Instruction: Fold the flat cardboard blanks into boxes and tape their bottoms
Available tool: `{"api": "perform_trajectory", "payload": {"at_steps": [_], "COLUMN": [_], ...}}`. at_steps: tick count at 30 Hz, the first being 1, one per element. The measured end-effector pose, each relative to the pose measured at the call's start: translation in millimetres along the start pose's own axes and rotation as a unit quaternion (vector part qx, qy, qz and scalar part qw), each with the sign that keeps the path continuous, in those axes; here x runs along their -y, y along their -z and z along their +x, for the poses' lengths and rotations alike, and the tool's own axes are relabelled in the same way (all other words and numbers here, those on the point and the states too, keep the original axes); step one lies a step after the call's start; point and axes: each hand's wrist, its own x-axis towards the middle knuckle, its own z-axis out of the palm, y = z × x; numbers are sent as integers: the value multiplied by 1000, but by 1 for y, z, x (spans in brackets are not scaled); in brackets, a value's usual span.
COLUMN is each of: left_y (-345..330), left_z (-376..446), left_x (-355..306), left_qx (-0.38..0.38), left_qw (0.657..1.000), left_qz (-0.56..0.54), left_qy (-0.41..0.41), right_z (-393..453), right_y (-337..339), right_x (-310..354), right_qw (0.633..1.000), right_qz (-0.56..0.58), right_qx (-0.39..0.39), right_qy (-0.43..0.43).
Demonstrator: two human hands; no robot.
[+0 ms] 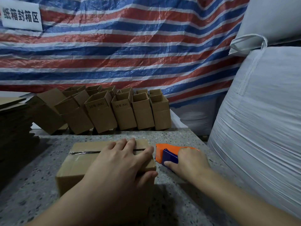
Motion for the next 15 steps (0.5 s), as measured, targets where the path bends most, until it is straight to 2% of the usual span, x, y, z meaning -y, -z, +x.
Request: {"api": "perform_trajectory", "payload": {"at_steps": [8,15], "left_y": [1,3], "left_z": [1,1], "left_x": [6,7], "left_qx": [20,28], "left_qw": [1000,999], "left_qz": [-12,-18], "left_qy": [-2,-5], "right_z": [6,2], "right_y": [-31,-45], "right_x": [14,19], "right_qw": [998,998], "right_qz": [55,53], "right_qx": [0,-7], "right_qy": [-9,-24]}}
